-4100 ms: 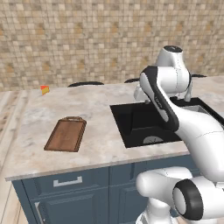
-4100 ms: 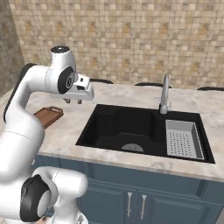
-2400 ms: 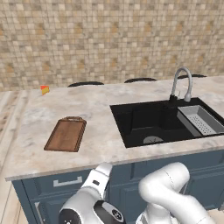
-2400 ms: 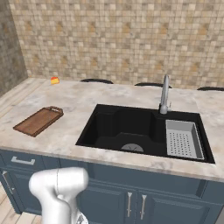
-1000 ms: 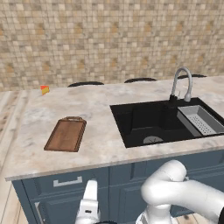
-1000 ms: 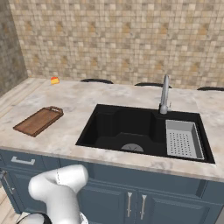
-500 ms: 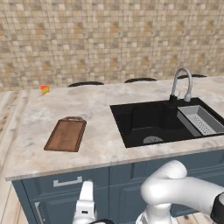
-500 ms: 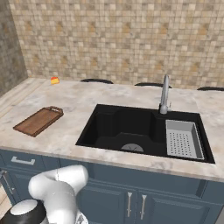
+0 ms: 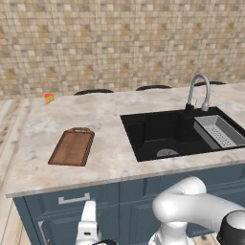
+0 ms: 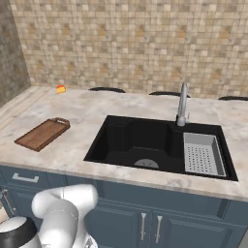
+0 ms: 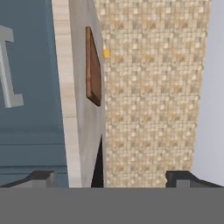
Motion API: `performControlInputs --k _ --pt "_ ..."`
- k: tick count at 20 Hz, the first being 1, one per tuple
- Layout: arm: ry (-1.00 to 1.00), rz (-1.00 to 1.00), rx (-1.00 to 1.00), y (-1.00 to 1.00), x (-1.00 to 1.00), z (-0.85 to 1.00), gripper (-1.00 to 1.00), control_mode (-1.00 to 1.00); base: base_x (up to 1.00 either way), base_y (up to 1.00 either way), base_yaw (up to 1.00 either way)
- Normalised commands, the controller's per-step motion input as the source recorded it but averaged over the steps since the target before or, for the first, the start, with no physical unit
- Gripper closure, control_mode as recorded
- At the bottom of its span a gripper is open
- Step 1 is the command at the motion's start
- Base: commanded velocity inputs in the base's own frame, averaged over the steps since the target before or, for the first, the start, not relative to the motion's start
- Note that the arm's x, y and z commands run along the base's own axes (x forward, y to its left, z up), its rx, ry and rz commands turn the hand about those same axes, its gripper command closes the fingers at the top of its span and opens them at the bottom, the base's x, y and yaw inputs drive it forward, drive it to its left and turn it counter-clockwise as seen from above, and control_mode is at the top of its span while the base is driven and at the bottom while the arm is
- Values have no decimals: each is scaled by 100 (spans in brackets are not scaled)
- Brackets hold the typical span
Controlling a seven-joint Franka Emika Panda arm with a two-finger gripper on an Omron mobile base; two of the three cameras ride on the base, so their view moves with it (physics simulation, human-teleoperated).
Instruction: Open the drawer on the left and place the cutting tools on the cutting board.
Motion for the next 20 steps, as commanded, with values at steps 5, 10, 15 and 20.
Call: performControlInputs --k 5,10,15,20 --pt "0 0 0 2 35 -27 -100 -100 0 0 0" --pt "-2 0 0 1 37 -24 -100 -100 0 0 0" --pt "-2 0 0 12 31 -32 -100 -100 0 0 0" --pt "0 0 0 28 34 -41 -100 -100 0 0 0"
